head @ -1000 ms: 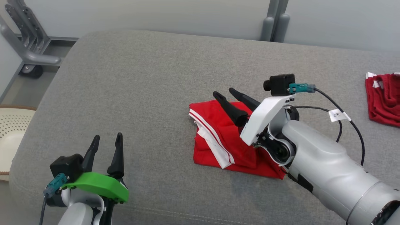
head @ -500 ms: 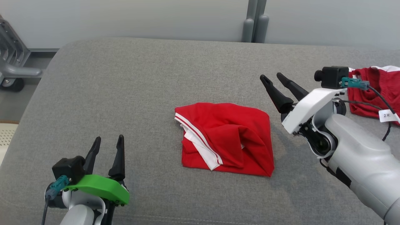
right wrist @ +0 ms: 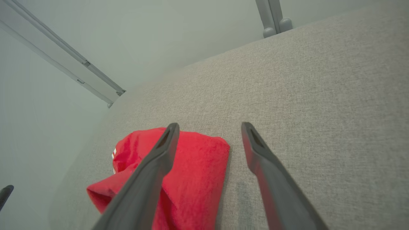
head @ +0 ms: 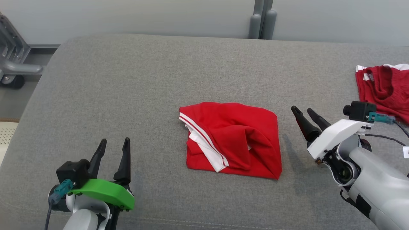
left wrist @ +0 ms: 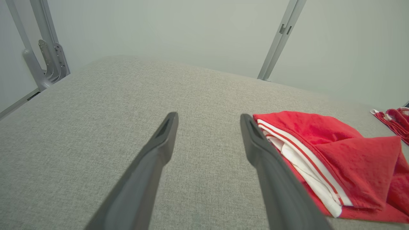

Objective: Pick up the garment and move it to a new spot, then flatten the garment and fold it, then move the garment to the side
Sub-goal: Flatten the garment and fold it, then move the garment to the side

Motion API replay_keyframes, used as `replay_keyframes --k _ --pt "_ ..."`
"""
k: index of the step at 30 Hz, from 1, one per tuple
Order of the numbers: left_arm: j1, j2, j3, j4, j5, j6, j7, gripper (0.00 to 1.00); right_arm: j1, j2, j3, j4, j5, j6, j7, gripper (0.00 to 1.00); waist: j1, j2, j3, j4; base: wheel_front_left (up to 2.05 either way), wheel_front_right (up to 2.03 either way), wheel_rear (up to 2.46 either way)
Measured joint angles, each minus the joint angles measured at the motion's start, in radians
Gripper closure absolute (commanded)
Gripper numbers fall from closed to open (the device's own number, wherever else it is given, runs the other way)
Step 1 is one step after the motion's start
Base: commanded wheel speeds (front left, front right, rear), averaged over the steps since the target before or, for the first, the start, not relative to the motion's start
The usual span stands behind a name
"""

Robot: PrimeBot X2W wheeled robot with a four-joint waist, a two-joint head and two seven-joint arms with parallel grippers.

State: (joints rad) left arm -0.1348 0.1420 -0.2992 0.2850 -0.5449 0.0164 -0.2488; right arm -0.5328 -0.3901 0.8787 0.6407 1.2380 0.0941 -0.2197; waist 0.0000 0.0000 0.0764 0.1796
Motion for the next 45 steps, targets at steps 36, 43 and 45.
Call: replay_keyframes --k 36,43,45 --pt "-0.012 0.0 0.004 0.009 0.004 -0.012 0.0 0.0 0.019 0.092 -0.021 0.143 0.183 0.029 0.207 1.0 0.0 0.0 0.085 0.087 0.0 0.0 0.0" --pt "-0.014 0.0 0.01 0.02 0.004 -0.012 0.0 0.0 0.006 0.107 -0.017 0.147 0.169 0.029 0.187 1.0 0.0 0.0 0.08 0.08 0.0 0.0 0.0" --pt "-0.014 0.0 0.011 0.023 0.004 -0.012 0.0 0.0 0.001 0.106 -0.015 0.145 0.158 0.029 0.17 1.0 0.0 0.0 0.074 0.075 0.0 0.0 0.0"
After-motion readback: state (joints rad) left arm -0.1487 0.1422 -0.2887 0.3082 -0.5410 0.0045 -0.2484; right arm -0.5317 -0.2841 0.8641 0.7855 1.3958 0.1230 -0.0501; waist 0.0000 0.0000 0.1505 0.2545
